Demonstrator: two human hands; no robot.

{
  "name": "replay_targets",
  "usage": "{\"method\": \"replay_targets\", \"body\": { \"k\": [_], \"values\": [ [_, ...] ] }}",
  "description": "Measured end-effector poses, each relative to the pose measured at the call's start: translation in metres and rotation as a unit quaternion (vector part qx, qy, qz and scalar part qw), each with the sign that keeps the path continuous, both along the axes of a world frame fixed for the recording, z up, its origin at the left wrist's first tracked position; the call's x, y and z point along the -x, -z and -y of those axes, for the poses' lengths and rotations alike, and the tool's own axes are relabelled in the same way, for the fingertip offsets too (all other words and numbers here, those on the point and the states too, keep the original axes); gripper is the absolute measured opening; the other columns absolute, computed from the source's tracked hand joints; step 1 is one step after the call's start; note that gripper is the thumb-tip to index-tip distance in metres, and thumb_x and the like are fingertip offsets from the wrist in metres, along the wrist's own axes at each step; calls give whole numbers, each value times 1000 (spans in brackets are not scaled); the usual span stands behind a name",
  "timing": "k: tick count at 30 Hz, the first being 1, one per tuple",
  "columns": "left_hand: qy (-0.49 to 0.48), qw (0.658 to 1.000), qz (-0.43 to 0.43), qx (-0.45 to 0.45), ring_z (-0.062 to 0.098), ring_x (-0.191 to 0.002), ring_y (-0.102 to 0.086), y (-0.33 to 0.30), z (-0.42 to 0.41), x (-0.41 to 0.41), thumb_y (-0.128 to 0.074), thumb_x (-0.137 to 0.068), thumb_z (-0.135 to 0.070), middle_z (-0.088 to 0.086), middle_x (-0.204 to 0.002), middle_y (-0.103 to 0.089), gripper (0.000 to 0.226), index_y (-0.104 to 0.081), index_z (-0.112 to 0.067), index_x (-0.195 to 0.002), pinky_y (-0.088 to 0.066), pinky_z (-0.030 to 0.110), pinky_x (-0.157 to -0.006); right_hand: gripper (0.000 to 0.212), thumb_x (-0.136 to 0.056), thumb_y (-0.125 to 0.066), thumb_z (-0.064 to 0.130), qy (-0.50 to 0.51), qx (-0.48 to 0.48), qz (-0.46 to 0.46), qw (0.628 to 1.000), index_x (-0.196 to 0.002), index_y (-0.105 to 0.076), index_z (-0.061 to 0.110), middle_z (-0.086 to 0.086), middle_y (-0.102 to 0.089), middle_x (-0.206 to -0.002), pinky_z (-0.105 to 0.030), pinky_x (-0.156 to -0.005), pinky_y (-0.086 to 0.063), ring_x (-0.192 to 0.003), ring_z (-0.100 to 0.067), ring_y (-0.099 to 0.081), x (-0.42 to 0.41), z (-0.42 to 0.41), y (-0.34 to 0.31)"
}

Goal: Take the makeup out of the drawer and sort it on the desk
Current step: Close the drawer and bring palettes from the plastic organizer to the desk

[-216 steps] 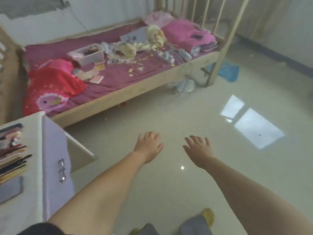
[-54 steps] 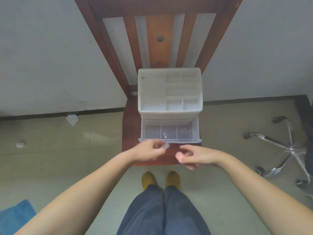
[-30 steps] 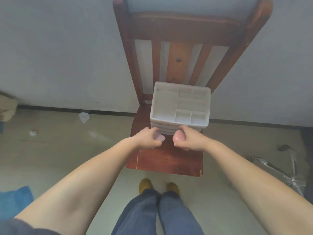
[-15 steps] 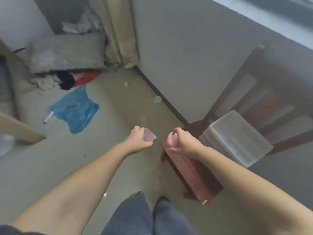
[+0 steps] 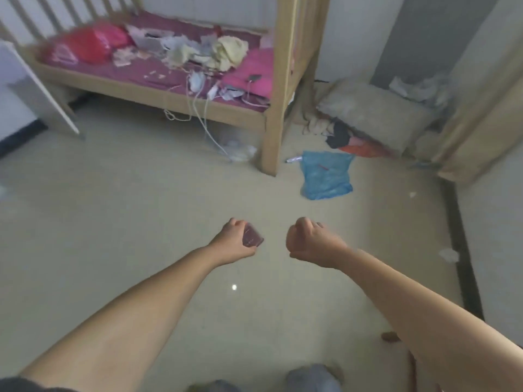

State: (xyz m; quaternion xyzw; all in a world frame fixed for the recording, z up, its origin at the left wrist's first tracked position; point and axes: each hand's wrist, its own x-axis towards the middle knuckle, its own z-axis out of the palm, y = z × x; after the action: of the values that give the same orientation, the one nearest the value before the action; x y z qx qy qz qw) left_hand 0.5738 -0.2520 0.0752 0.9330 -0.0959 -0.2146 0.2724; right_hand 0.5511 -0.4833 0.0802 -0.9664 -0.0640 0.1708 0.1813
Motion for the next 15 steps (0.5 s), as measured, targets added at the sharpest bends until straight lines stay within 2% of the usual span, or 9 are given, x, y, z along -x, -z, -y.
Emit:
{"method": "replay_targets", "body": {
  "k": [1,3,5,6,10,13,15],
  "values": [
    [-17,1000,2,-8,17,-117,-45,0,-37,6,-67,-80,-33,3,-124,-40,58,-42,-16,-130,-38,24,-97,67,-76,-69,44,-22,2,-2,1000,-128,-36,16,-1,-49,-125,-30,-84,-36,-118,-24,-45,-5,-37,2],
    [-52,998,3,-18,16,-113,-46,-2,-107,19,-67,-78,-34,1,-123,-41,57,-44,-18,-128,-40,24,-95,45,-77,-62,42,-82,22,-8,996,-111,-46,17,-1,-51,-108,-34,-78,-38,-107,-25,-50,-14,-110,7],
    [-96,995,9,-25,15,-110,-47,-5,-174,33,-66,-77,-35,0,-121,-41,55,-45,-19,-126,-41,23,-91,24,-76,-54,38,-153,65,1,986,-92,-50,19,-1,-50,-90,-37,-67,-41,-90,-28,-55,-24,-184,9],
    [-118,992,12,-31,15,-111,-47,-7,-206,39,-66,-77,-35,0,-121,-42,56,-45,-19,-127,-41,24,-90,21,-75,-52,37,-175,77,2,982,-88,-49,20,-1,-49,-86,-37,-64,-41,-83,-27,-53,-30,-219,6],
    [-202,977,30,-60,17,-111,-48,-17,-325,54,-65,-79,-34,2,-119,-43,56,-45,-17,-128,-41,24,-89,26,-70,-51,42,-283,96,7,954,-85,-49,21,1,-47,-85,-38,-65,-44,-81,-26,-51,-55,-345,-4],
    [-264,962,34,-60,16,-106,-49,-17,-395,58,-65,-78,-32,1,-115,-43,52,-48,-17,-124,-39,22,-85,33,-80,-54,44,-391,112,33,913,-95,-49,15,0,-39,-96,-39,-83,-44,-85,-25,-44,-79,-419,-5],
    [-292,954,33,-61,18,-106,-50,-12,-432,57,-65,-78,-31,1,-111,-43,48,-49,-16,-121,-40,23,-84,31,-88,-54,39,-433,104,60,893,-97,-47,9,-7,-40,-103,-36,-87,-41,-90,-28,-45,-94,-463,-9]
  ]
}}
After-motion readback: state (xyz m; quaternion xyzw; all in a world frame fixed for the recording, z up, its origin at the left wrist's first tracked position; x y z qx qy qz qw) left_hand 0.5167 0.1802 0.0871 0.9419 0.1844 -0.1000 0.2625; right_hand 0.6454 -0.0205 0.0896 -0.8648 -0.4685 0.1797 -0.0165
